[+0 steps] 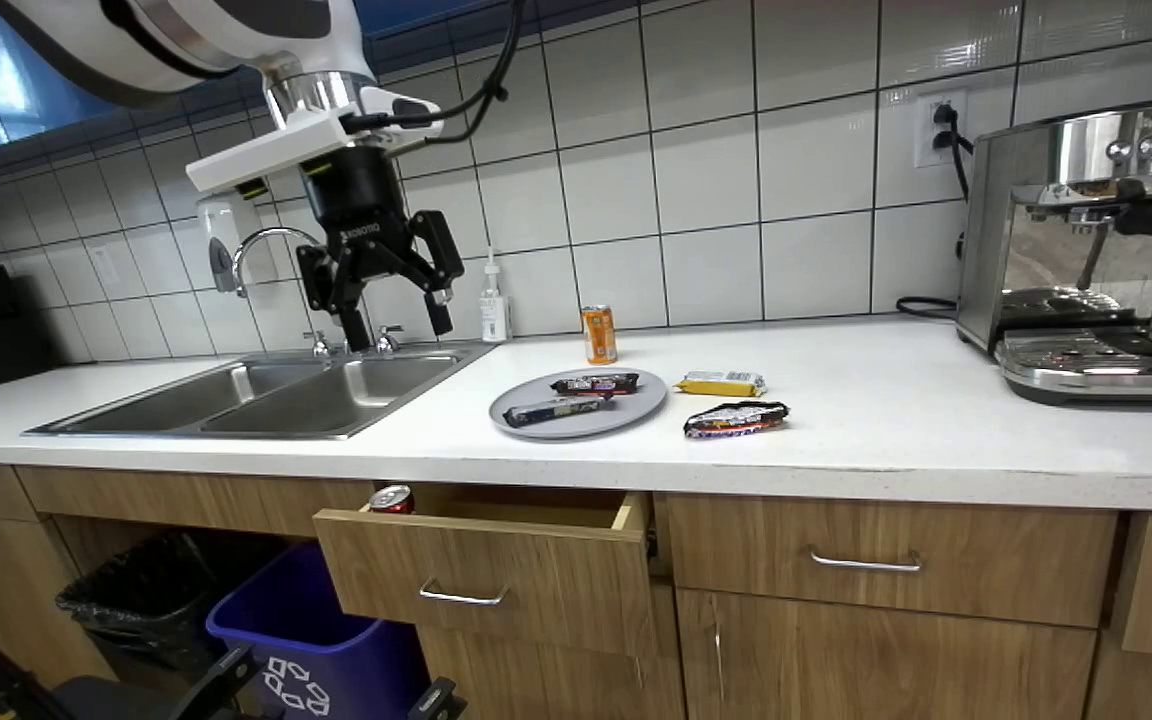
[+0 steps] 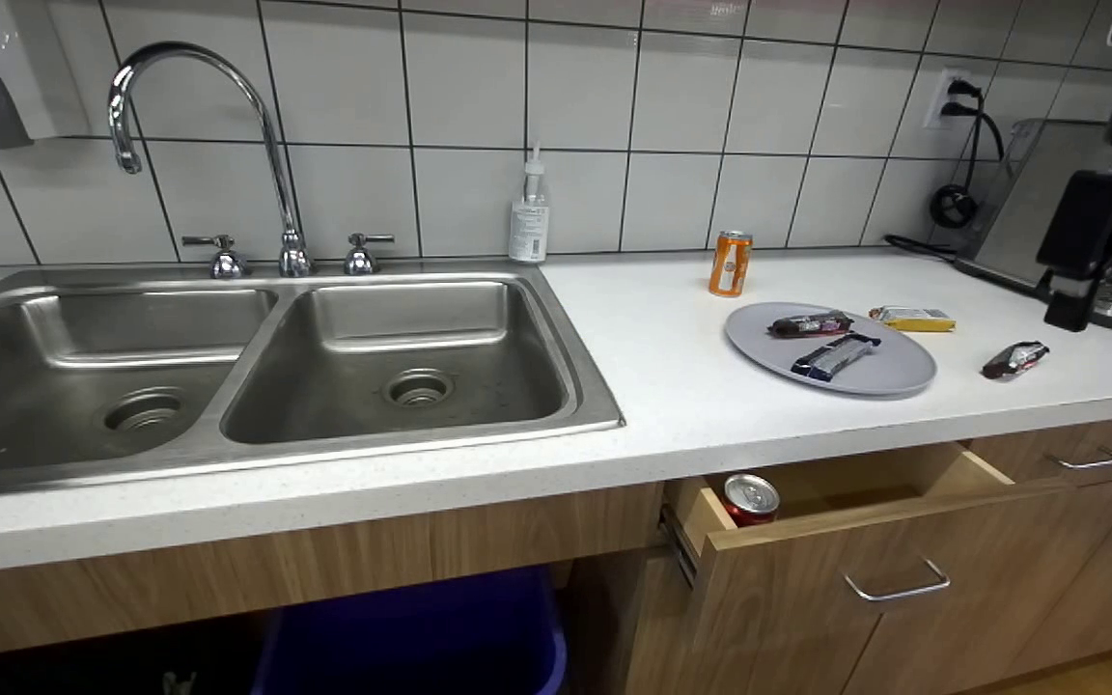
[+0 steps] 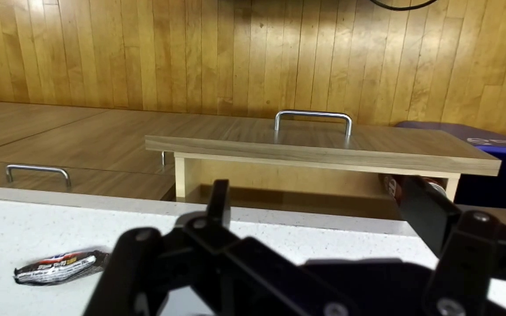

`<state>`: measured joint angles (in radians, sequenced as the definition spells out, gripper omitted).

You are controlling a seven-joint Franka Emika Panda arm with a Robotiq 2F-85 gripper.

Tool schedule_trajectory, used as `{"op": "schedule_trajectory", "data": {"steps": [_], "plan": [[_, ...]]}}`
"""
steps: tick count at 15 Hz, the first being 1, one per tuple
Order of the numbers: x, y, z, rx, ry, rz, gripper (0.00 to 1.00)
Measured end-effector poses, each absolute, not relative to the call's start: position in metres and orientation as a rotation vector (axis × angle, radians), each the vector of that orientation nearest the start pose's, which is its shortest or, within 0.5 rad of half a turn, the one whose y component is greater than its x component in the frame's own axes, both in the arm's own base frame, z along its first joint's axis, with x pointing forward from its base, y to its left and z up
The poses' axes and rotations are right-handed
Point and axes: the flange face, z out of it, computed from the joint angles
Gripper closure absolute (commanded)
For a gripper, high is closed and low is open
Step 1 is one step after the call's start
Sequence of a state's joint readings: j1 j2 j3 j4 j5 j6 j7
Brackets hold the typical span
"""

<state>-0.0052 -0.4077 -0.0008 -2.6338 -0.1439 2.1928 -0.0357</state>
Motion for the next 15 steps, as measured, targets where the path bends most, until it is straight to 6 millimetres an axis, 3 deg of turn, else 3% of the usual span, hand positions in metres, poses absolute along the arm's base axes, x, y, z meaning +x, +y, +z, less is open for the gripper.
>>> {"op": "schedule_trajectory", "data": {"steps": [15], "plan": [[0.400,-0.010,0.303,-3.231,-0.132,-0.027,0.00]]}}
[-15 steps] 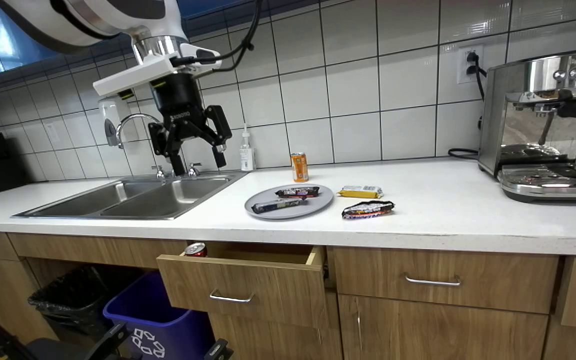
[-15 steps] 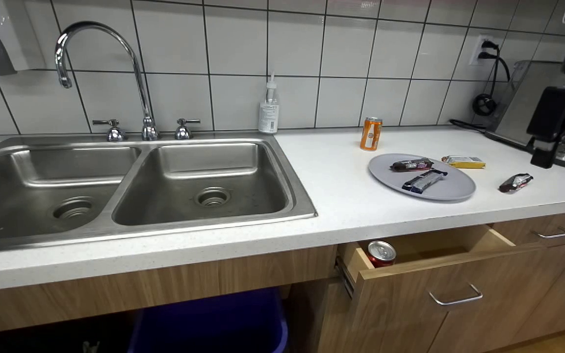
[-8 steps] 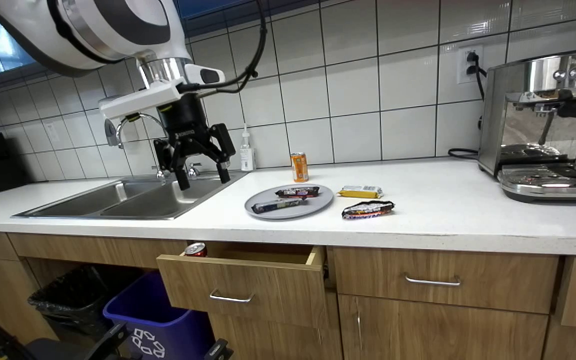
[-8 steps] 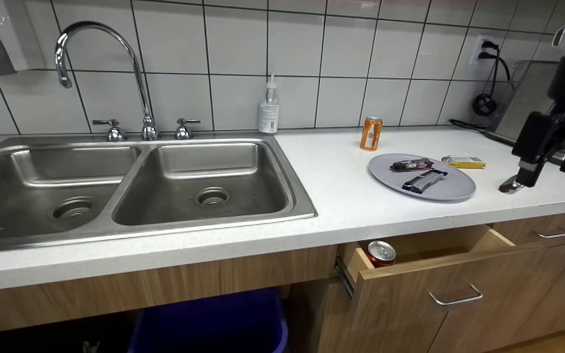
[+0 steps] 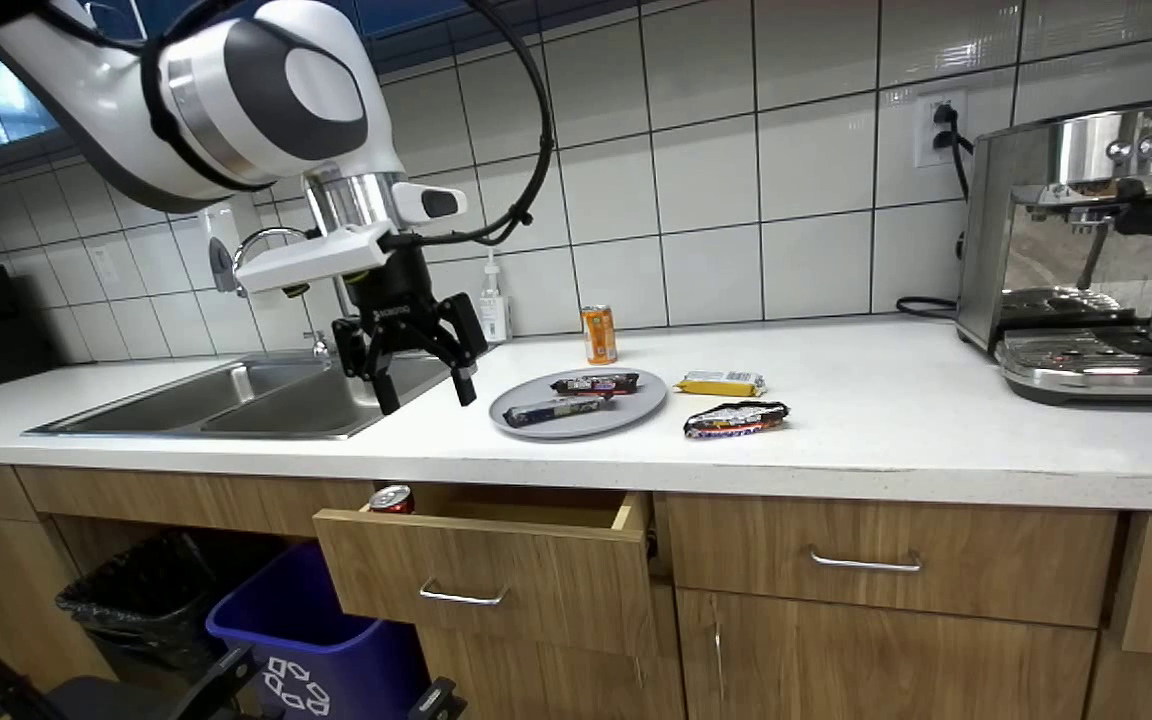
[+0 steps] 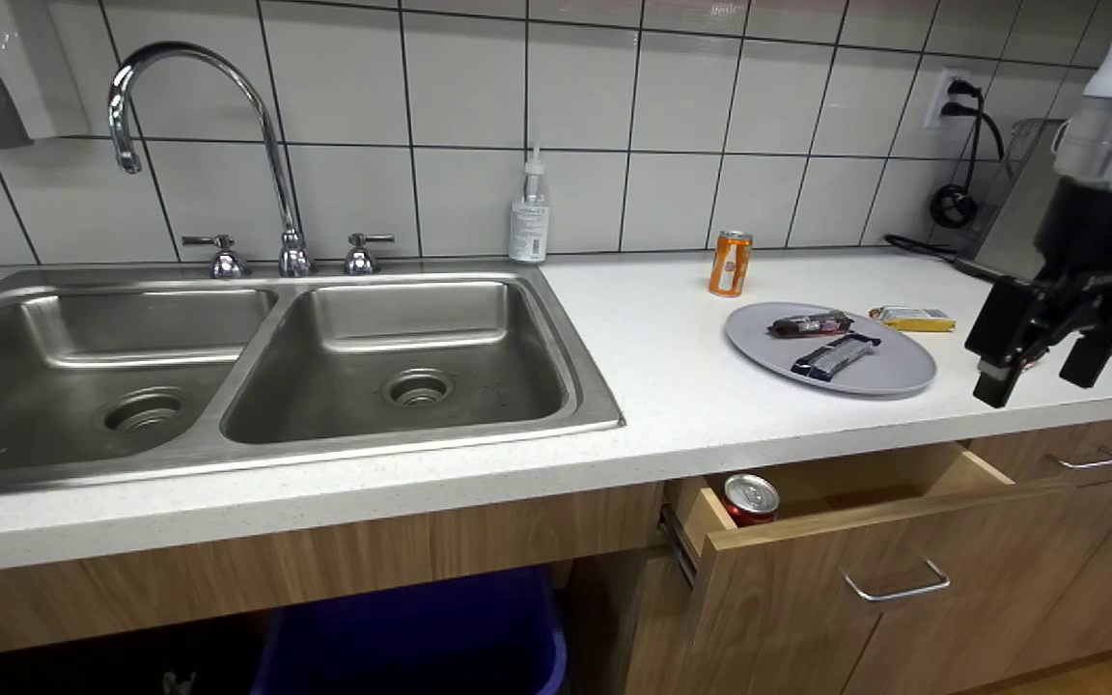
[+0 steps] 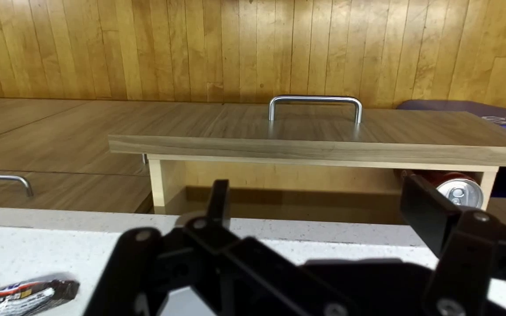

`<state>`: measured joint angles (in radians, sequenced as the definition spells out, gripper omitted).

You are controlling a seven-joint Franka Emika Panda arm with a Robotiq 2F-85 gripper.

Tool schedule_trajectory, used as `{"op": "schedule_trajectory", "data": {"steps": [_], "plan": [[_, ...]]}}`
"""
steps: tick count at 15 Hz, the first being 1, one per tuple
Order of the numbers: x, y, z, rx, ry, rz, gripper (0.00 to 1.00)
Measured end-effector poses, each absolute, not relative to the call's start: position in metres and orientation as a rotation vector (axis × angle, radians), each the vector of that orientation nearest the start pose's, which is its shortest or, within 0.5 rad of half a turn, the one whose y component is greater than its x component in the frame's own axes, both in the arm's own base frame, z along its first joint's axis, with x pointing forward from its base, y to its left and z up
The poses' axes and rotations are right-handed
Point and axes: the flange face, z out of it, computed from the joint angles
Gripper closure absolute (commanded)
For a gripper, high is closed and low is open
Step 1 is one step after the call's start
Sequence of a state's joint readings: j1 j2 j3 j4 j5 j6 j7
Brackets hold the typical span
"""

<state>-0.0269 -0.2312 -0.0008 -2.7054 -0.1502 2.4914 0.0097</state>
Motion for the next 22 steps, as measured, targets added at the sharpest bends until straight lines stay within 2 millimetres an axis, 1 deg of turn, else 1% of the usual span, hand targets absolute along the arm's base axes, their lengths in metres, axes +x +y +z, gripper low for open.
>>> {"op": "schedule_trajectory", "data": {"steps": [4,9,16,22], "plan": [[0.403,-0.013,0.282,-3.230,-0.114,-0.008,0.00],[0.409,-0.012,0.254,-3.242,-0.115,0.029,0.00],[0.424,-0.010,0.219,-3.267,-0.106,0.082,0.00],[0.439,-0.003,0.196,-3.265,-0.063,0.067,0.00]]}}
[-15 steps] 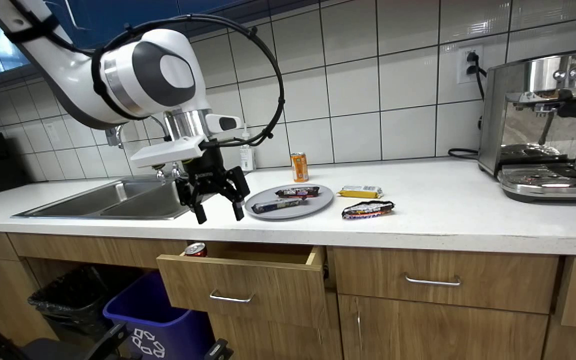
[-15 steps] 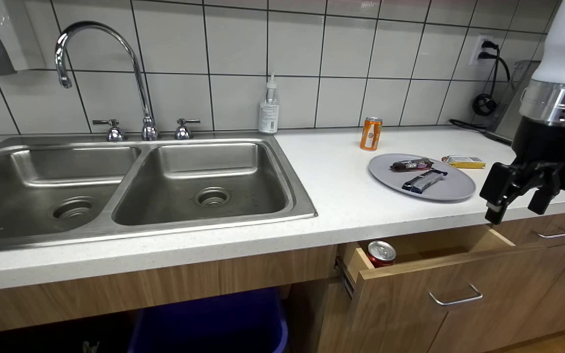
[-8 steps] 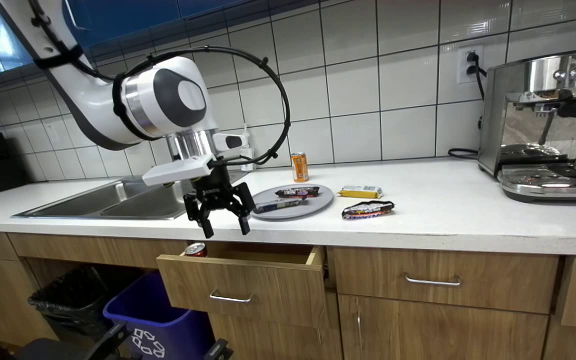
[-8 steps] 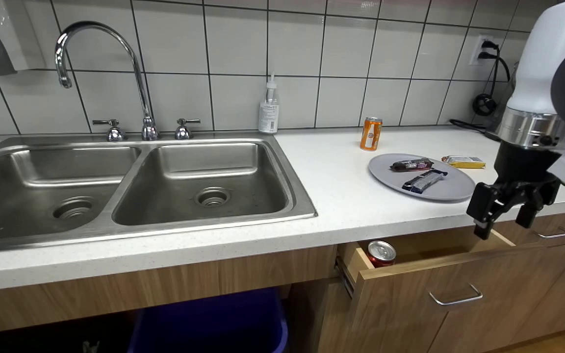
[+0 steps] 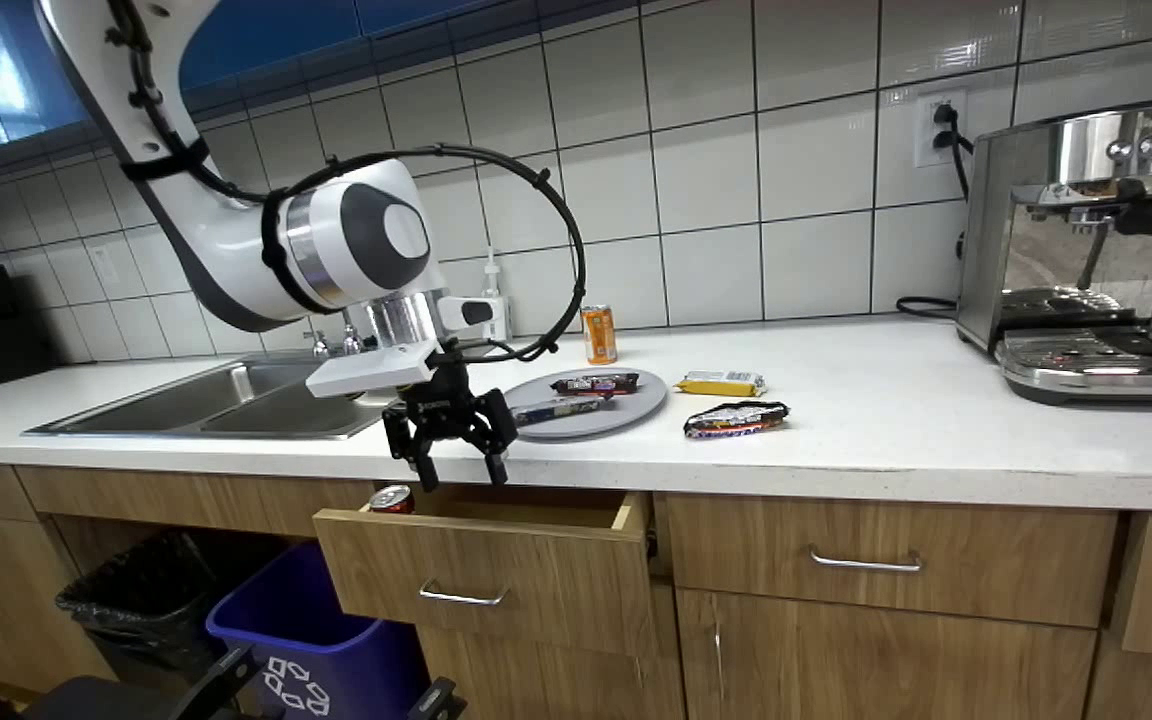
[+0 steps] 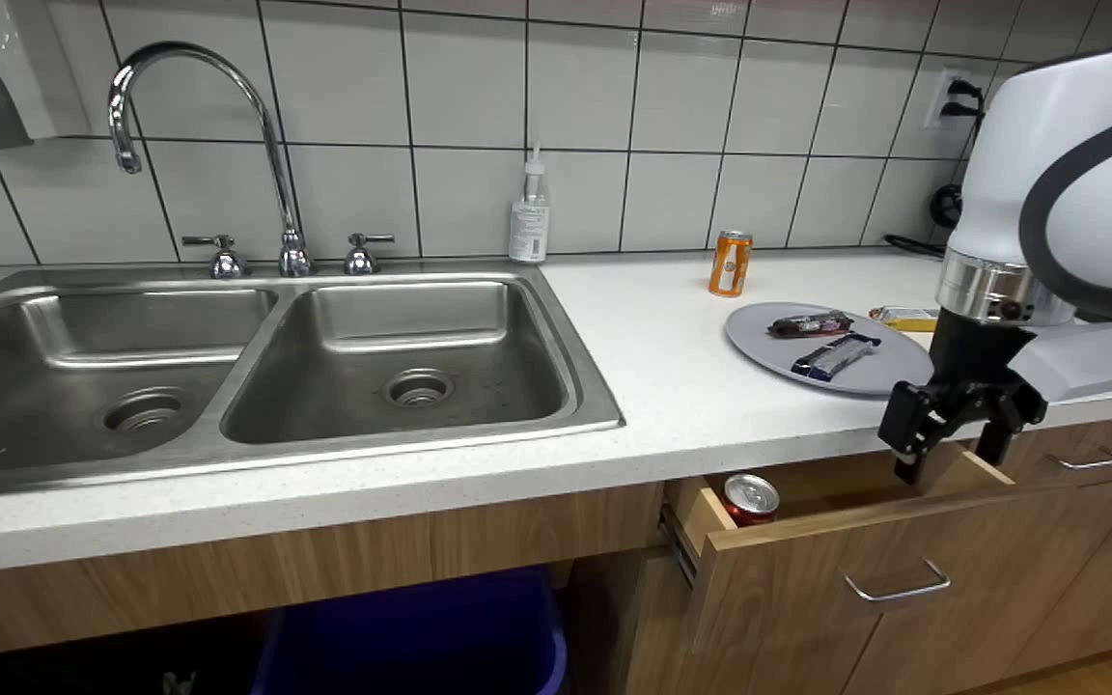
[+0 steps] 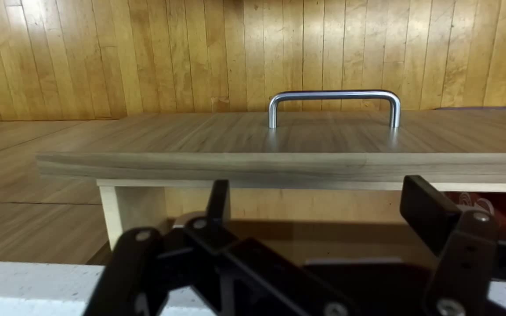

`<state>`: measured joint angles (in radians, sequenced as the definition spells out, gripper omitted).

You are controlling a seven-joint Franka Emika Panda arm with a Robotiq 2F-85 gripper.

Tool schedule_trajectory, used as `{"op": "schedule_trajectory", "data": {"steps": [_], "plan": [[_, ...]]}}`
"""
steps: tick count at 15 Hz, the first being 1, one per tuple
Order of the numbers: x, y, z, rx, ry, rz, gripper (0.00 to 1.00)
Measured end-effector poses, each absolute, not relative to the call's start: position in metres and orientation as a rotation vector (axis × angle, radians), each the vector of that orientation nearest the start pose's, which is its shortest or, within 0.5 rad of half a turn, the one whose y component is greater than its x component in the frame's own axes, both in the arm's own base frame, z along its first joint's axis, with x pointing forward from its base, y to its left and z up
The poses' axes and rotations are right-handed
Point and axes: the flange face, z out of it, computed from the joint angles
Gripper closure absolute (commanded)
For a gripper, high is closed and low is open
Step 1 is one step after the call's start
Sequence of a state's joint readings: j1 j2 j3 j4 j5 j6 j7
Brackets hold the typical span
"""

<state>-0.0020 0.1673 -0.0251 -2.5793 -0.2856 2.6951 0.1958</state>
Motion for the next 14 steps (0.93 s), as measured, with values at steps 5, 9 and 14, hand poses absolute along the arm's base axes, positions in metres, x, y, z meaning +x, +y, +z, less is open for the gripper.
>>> {"op": "schedule_trajectory", "data": {"steps": [5,9,14], "plan": [[0.453,0.001,0.180,-3.269,-0.006,0.055,0.00],[0.464,0.005,0.166,-3.278,0.021,0.053,0.00],[0.476,0.011,0.149,-3.290,0.024,0.061,0.00]]}}
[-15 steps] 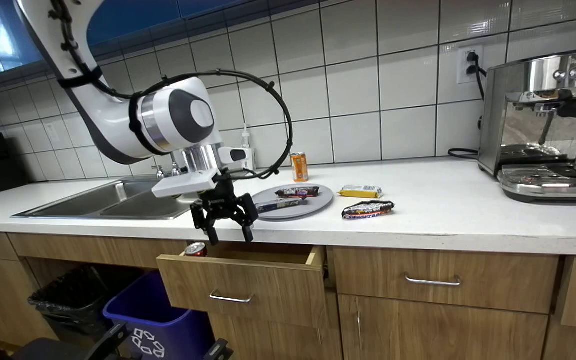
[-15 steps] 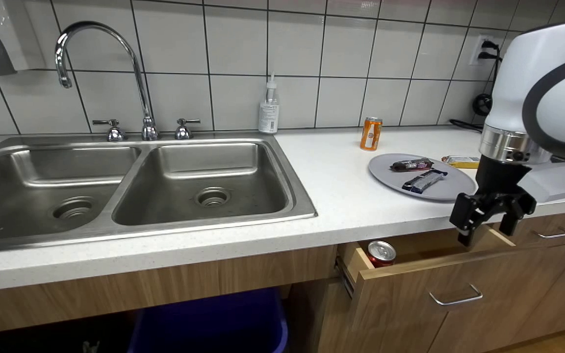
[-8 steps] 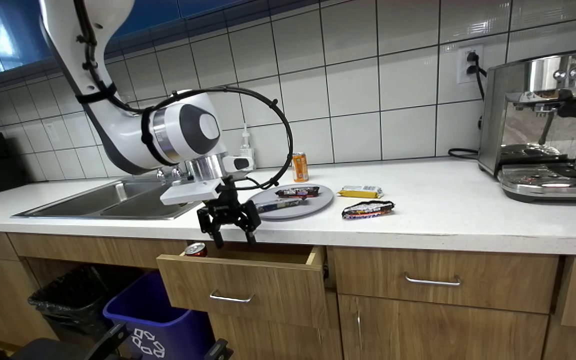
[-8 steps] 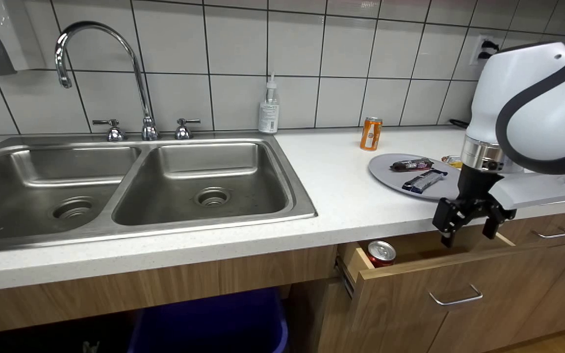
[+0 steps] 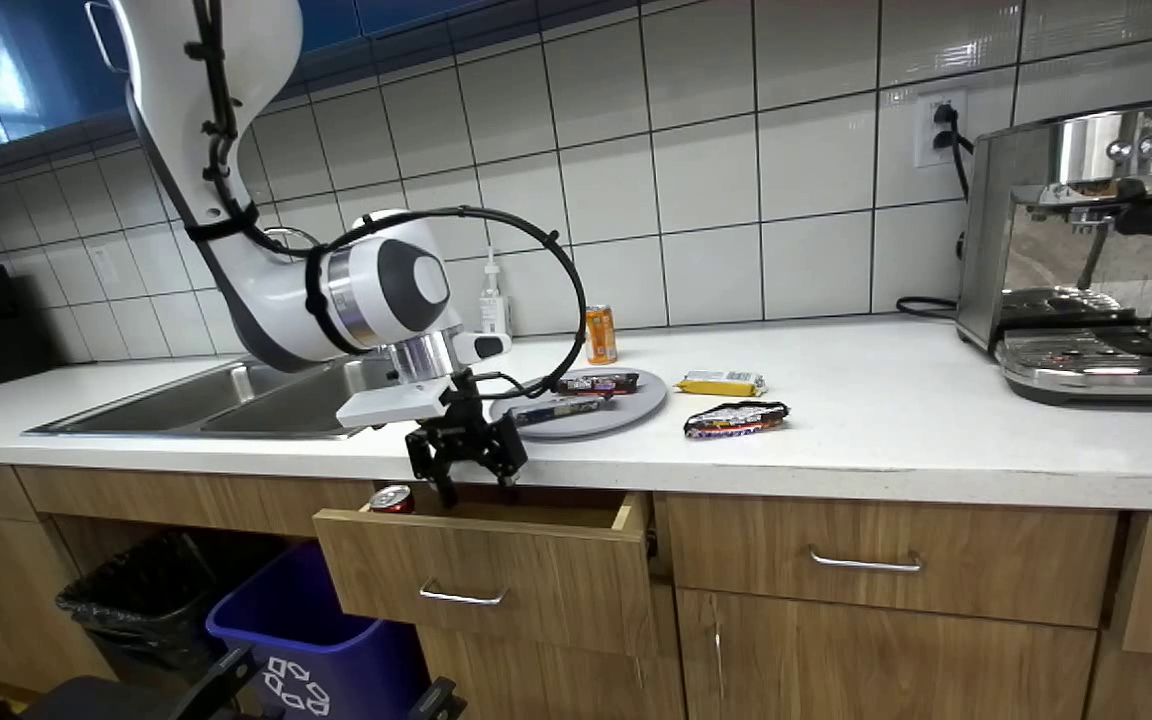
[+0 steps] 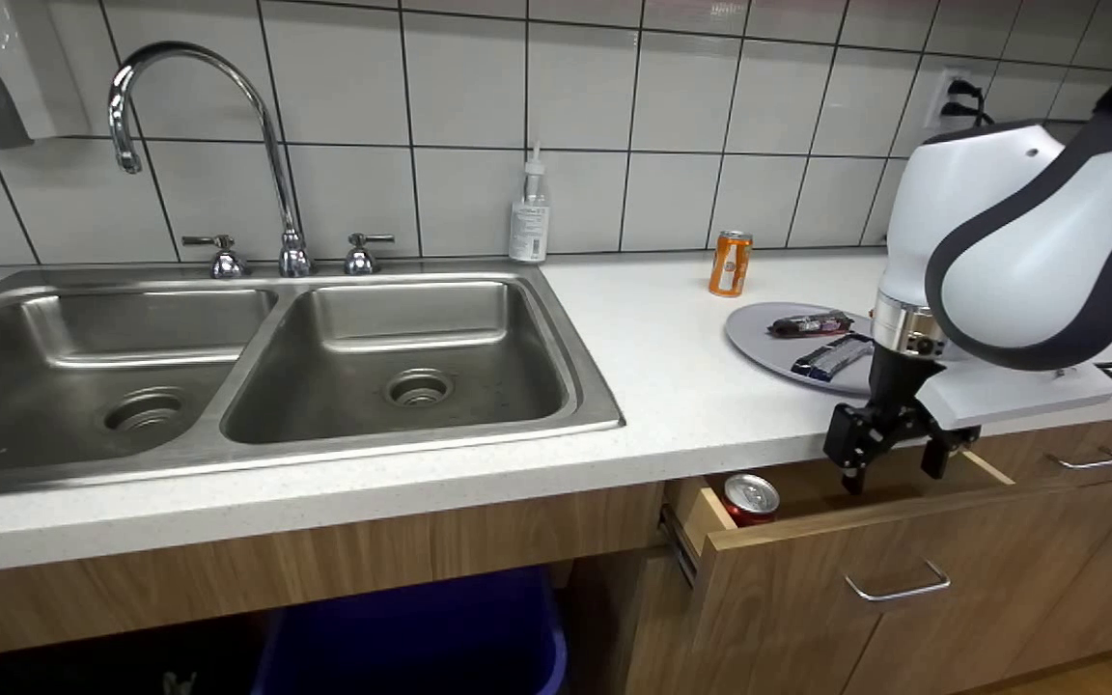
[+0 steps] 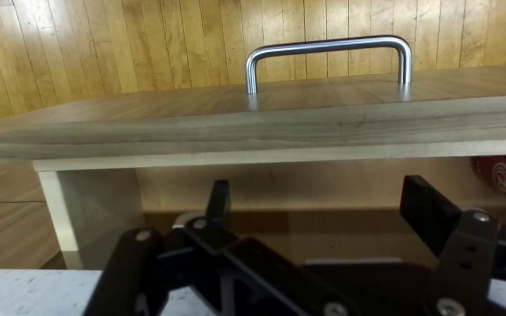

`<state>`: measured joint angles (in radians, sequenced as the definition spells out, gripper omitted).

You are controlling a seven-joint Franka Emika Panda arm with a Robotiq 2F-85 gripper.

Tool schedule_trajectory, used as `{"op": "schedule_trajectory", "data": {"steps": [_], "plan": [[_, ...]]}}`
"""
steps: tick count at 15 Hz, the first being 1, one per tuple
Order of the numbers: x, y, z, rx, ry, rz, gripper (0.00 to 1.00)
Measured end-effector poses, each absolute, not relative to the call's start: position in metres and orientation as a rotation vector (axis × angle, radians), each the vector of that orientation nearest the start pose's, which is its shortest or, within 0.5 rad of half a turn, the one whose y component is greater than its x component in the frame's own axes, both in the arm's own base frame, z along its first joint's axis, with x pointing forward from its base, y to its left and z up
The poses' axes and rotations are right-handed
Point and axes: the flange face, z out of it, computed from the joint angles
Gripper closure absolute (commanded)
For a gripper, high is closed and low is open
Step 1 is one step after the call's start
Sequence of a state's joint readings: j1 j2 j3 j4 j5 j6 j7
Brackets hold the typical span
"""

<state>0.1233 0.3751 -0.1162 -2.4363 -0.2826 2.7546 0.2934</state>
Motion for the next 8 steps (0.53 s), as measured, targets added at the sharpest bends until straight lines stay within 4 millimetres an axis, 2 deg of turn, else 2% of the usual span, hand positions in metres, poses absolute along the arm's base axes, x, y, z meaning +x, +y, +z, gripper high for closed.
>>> {"op": "schedule_trajectory", "data": {"steps": [8], "plan": [[0.492,0.013,0.124,-3.294,0.038,0.083,0.00]]}}
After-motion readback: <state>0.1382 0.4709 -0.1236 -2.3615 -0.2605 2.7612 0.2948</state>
